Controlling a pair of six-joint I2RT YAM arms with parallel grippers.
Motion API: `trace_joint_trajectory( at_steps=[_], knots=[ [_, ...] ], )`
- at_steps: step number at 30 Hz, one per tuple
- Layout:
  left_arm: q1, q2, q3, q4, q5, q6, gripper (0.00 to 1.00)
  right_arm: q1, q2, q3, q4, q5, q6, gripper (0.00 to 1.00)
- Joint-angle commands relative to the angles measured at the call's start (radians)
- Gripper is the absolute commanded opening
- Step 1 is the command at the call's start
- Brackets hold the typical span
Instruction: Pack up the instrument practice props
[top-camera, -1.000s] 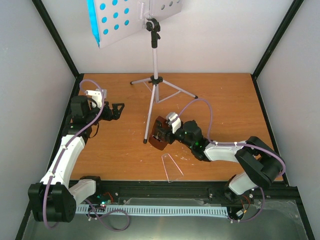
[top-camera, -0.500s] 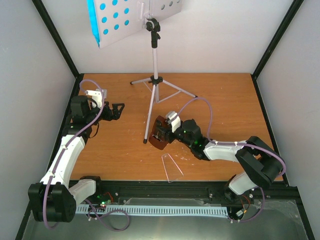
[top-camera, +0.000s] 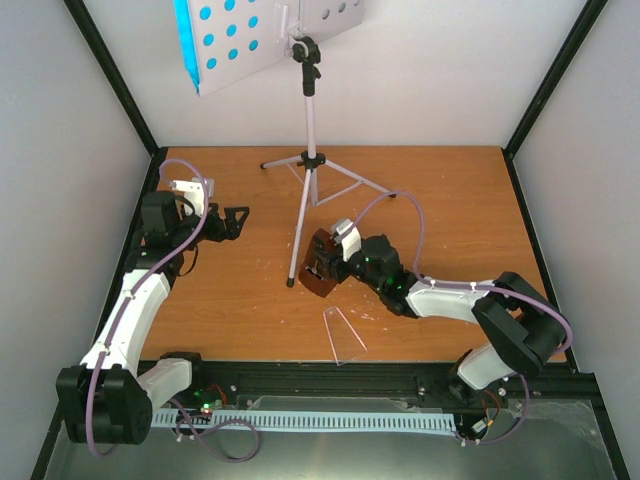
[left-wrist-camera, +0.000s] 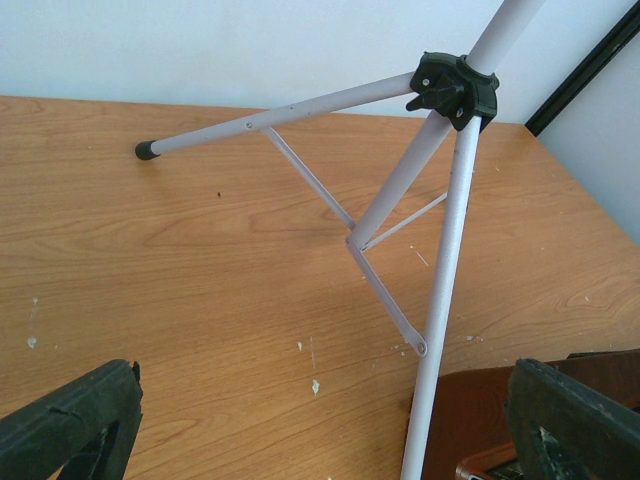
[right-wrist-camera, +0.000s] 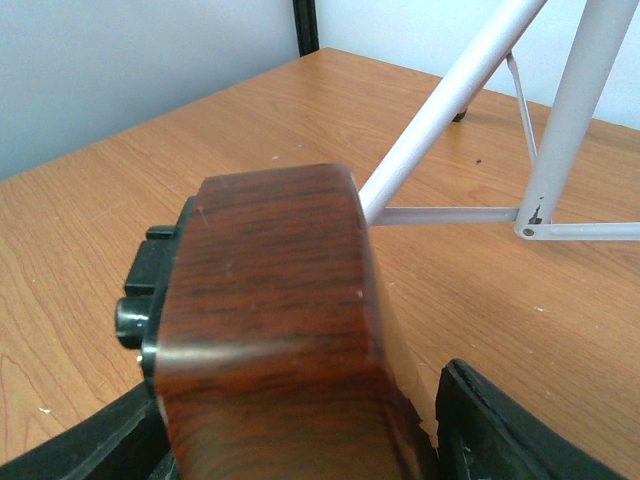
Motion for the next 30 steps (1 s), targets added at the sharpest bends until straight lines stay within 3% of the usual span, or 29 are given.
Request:
trace_joint_trajectory(
  at_steps=[1,10,15,19,22,25,30],
  knots=[
    [0.007,-0.007,0.003,0.016,0.020,0.029,0.99,-0.015,0.006,0.032,-0.025,0.026,0.017,0.61],
    [0.006,-0.005,0.002,0.022,0.043,0.031,0.99,-0.024,-0.013,0.051,-0.063,0.003,0.024,0.69],
    [0.004,-0.018,-0.008,0.044,0.104,0.049,0.99,-0.026,-0.094,0.047,-0.114,-0.050,-0.005,0.99],
    [-0.045,-0.035,-0.030,0.088,0.151,0.065,0.99,-0.046,-0.231,0.059,-0.261,-0.113,-0.116,1.00],
    [-0.176,-0.038,-0.031,0.092,0.123,0.070,0.99,-0.089,-0.377,0.018,-0.305,-0.114,-0.148,1.00],
    [-0.298,-0.033,-0.070,0.177,0.128,0.018,1.00,-0.151,-0.513,-0.068,-0.273,-0.077,-0.112,1.00],
    [-0.386,0.007,-0.198,0.449,0.220,-0.038,0.99,-0.250,-0.656,-0.254,-0.104,-0.060,-0.027,1.00]
  ],
)
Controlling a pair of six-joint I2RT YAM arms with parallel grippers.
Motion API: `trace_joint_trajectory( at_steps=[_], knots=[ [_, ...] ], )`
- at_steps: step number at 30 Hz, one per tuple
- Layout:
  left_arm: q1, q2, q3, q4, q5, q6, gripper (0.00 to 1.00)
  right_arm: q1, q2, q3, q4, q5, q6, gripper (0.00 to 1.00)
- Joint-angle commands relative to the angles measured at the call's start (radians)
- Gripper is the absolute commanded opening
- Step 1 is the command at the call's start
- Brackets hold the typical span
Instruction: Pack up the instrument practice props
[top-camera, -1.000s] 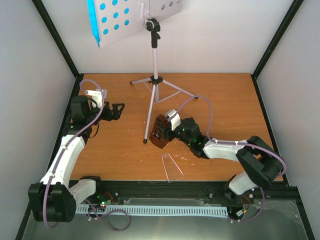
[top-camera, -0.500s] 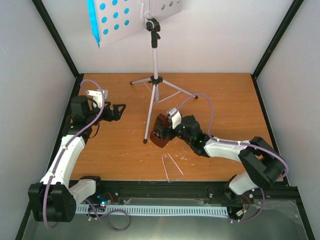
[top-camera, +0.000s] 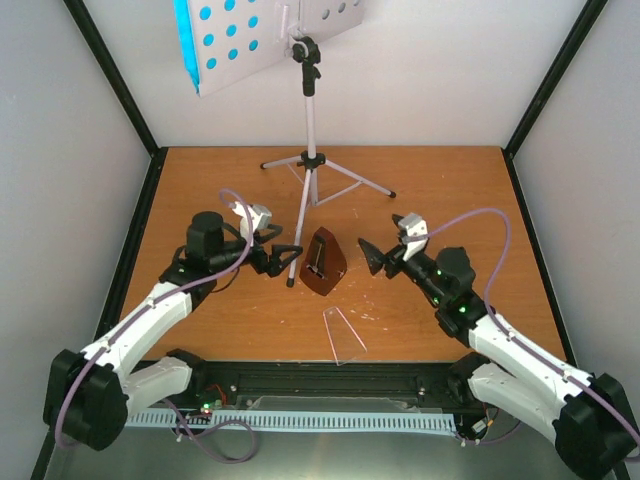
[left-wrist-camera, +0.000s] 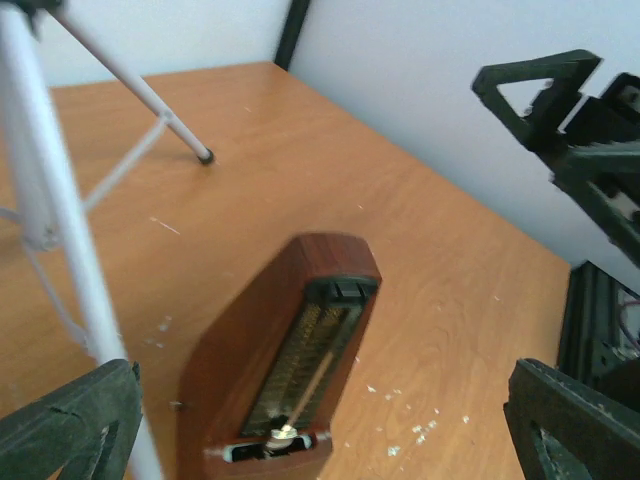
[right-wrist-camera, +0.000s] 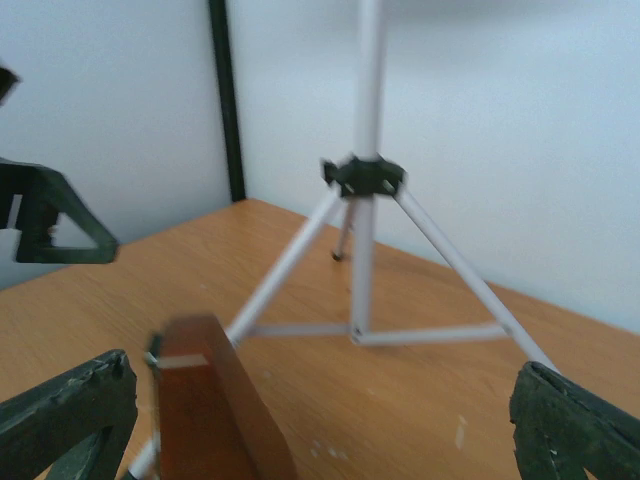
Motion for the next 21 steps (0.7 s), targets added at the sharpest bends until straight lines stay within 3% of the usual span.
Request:
trace_joint_trajectory(
  at_steps=[1,6,15,21],
  knots=[
    [-0.055,0.050,-0.073,0.261,0.075,-0.018,0.99,-0.057,-0.075,-0.156,0.108,0.019,0.057,1.00],
    [-0.118,0.169,-0.026,0.225,0.056,0.126,0.97,-0.059,-0.128,-0.279,0.240,0.058,0.062,1.00],
    [-0.166,0.235,-0.032,0.264,-0.009,0.189,0.84,-0.061,-0.142,-0.330,0.293,0.076,0.075,1.00],
    [-0.172,0.277,-0.013,0.269,-0.109,0.223,0.83,-0.061,-0.134,-0.337,0.303,0.067,0.082,1.00]
  ],
)
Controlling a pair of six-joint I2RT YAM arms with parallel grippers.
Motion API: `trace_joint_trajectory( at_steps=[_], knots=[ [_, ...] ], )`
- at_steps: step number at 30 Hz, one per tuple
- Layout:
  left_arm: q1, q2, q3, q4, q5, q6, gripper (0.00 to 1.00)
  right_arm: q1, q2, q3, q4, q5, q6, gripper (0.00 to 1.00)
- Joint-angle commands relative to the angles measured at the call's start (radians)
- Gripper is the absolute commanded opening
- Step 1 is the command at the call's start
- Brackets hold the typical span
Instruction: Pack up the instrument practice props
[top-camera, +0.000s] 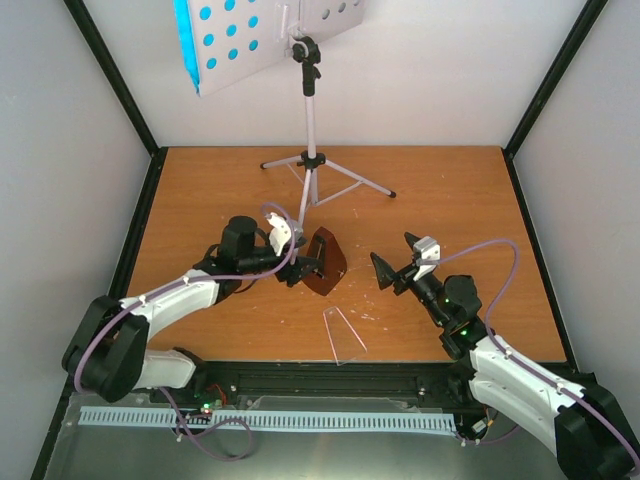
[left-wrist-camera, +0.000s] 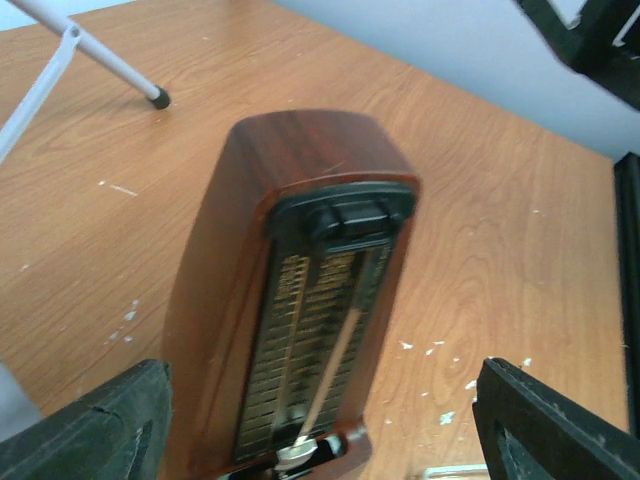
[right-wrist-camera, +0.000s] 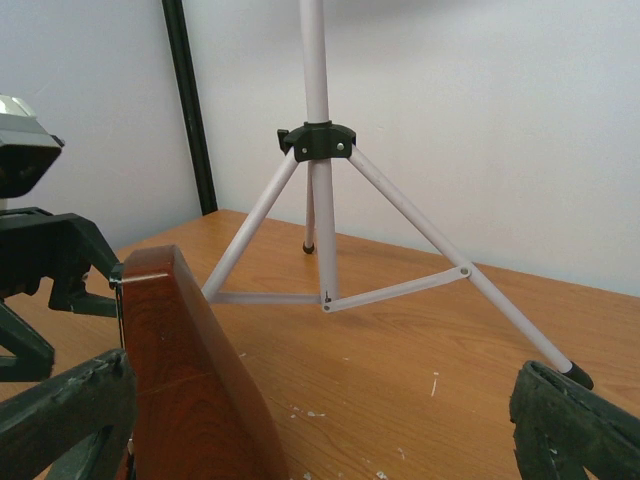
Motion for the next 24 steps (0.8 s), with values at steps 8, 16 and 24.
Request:
trace_joint_trajectory(
  at_steps=[8,16,24],
  knots=[
    [-0.009,0.069,0.071,0.081,-0.043,0.053,0.86,-0.004,0.037,-0.021,0.068,-0.004,0.014,1.00],
    [-0.010,0.108,0.122,0.043,-0.005,0.077,0.65,-0.004,0.043,-0.021,0.067,0.000,0.007,1.00],
    [-0.009,0.126,0.152,0.003,0.004,0.083,0.54,-0.004,0.041,-0.024,0.067,-0.001,0.002,1.00]
  ],
)
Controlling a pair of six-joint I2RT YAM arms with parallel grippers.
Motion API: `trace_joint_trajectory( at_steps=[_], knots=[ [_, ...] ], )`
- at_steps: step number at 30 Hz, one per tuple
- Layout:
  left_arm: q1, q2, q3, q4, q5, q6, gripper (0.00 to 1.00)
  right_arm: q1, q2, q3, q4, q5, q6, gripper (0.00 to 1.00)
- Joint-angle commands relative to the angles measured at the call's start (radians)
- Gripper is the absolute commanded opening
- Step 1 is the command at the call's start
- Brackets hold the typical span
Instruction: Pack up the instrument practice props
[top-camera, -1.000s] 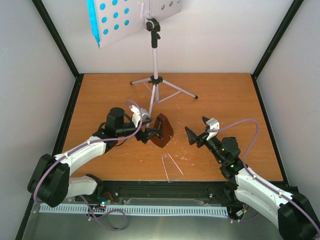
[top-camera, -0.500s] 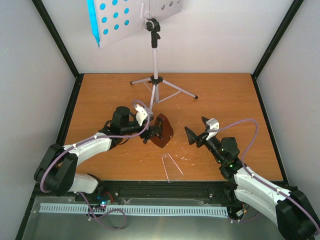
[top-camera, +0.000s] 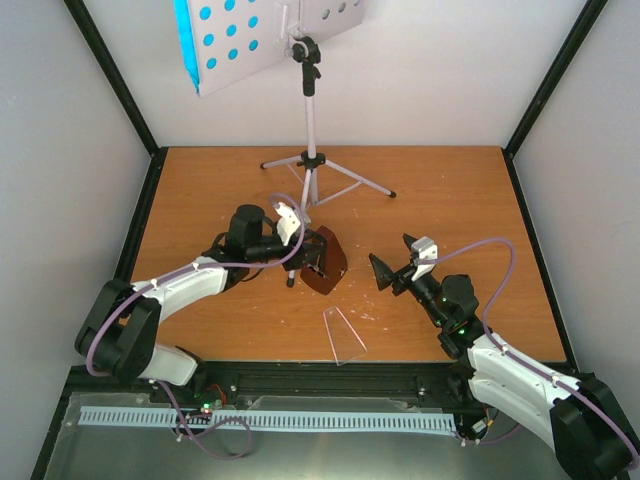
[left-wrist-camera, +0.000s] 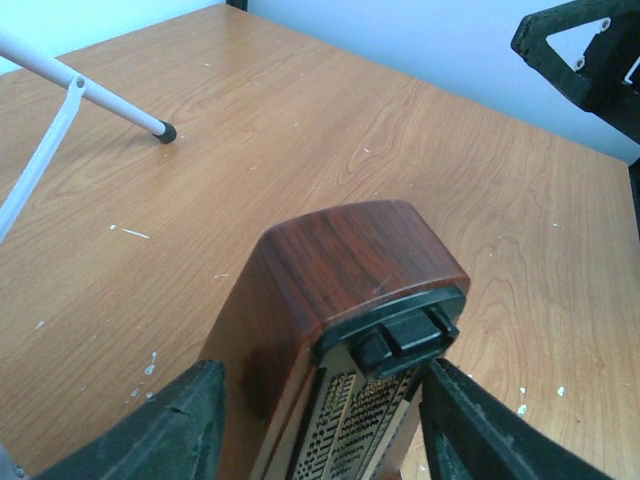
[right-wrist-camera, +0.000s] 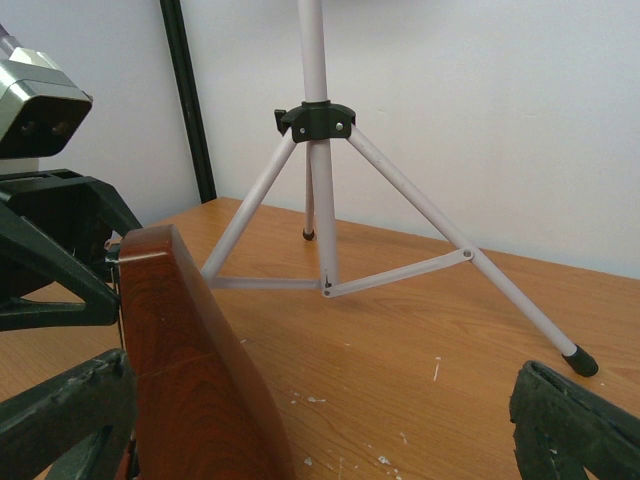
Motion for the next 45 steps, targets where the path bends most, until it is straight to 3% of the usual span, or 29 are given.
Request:
trace_joint_trajectory(
  at_steps=[1,22,27,30,33,37,45],
  knots=[
    [-0.008,0.009,0.051,-0.019,0.024,0.026,0.53,-0.004,-0.003,-0.012,0.035,0.000,-0.007,1.00],
    [-0.008,0.003,0.041,-0.022,0.040,-0.005,0.42,-0.004,0.001,-0.018,0.048,0.018,0.003,1.00],
    [-0.009,-0.031,0.011,0.008,0.097,-0.076,0.57,-0.005,-0.018,0.009,-0.021,0.031,0.072,1.00],
    [-0.009,-0.070,-0.028,0.030,0.139,-0.137,0.69,-0.004,-0.055,0.082,-0.240,0.056,0.166,1.00],
    [-0.009,-0.129,-0.069,0.037,0.164,-0.184,0.74,-0.004,-0.100,0.145,-0.465,0.067,0.261,1.00],
    [-0.009,-0.181,-0.095,-0.009,0.077,-0.235,0.82,-0.004,-0.158,0.167,-0.664,0.030,0.386,1.00],
    [-0.009,-0.108,-0.050,-0.055,0.038,-0.369,0.87,-0.001,-0.023,0.161,-0.594,-0.158,0.635,0.82]
  ],
)
